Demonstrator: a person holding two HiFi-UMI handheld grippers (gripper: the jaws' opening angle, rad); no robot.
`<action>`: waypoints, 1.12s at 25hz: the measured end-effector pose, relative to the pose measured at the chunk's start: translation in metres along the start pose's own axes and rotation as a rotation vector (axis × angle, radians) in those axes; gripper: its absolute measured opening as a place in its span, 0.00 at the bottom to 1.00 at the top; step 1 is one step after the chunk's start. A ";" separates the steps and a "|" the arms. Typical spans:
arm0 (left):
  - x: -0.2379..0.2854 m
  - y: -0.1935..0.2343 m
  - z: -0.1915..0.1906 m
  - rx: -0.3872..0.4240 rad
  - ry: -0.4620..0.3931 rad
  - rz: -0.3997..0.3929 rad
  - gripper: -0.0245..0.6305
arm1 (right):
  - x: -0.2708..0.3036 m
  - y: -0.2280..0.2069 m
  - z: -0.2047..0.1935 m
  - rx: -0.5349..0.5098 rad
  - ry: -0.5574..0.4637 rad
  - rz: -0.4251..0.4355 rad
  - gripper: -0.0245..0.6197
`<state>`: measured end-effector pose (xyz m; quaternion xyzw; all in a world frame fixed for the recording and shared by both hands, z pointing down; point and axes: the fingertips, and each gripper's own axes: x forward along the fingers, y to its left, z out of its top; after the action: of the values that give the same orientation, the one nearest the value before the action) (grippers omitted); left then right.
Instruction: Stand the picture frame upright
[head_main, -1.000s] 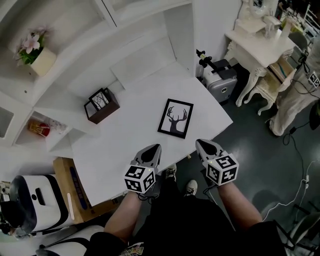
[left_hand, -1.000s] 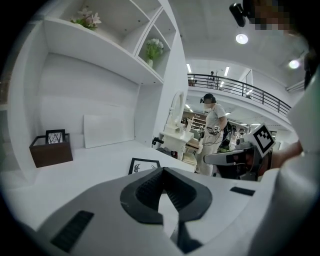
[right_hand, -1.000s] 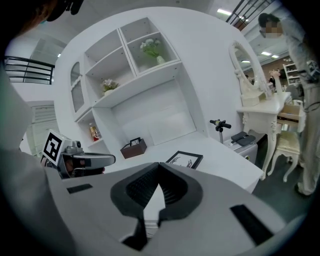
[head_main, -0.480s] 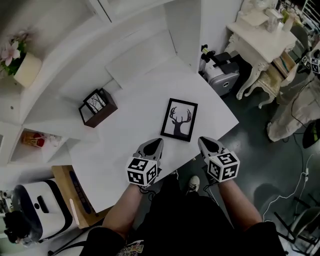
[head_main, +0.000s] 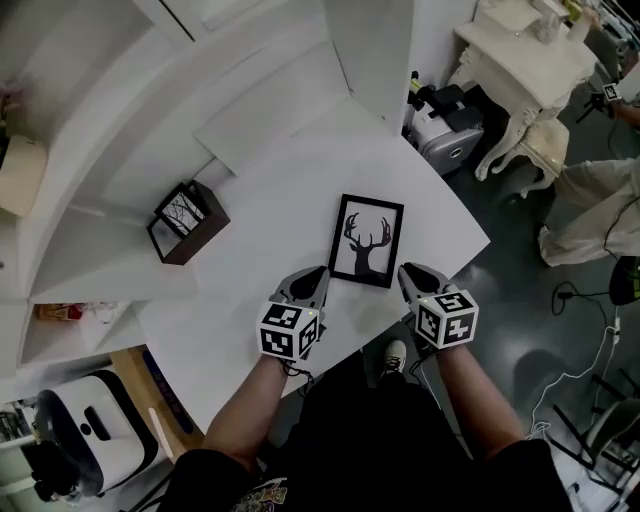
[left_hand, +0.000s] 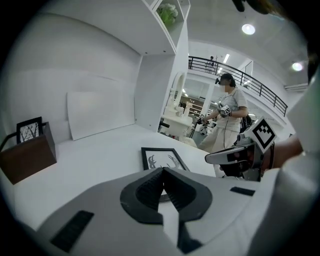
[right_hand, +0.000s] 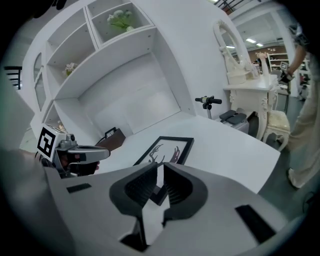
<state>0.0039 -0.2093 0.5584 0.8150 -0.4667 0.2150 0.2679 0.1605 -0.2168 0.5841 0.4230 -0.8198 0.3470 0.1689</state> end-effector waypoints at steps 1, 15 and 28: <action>0.004 0.003 -0.001 -0.001 0.007 -0.001 0.05 | 0.005 -0.002 -0.002 0.008 0.013 -0.008 0.08; 0.046 0.036 -0.023 -0.032 0.098 -0.036 0.08 | 0.059 -0.032 -0.026 0.078 0.143 -0.119 0.18; 0.076 0.044 -0.042 -0.058 0.180 -0.048 0.27 | 0.073 -0.036 -0.029 0.086 0.177 -0.171 0.19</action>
<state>-0.0029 -0.2506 0.6467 0.7952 -0.4271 0.2674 0.3374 0.1466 -0.2524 0.6609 0.4660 -0.7471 0.4020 0.2513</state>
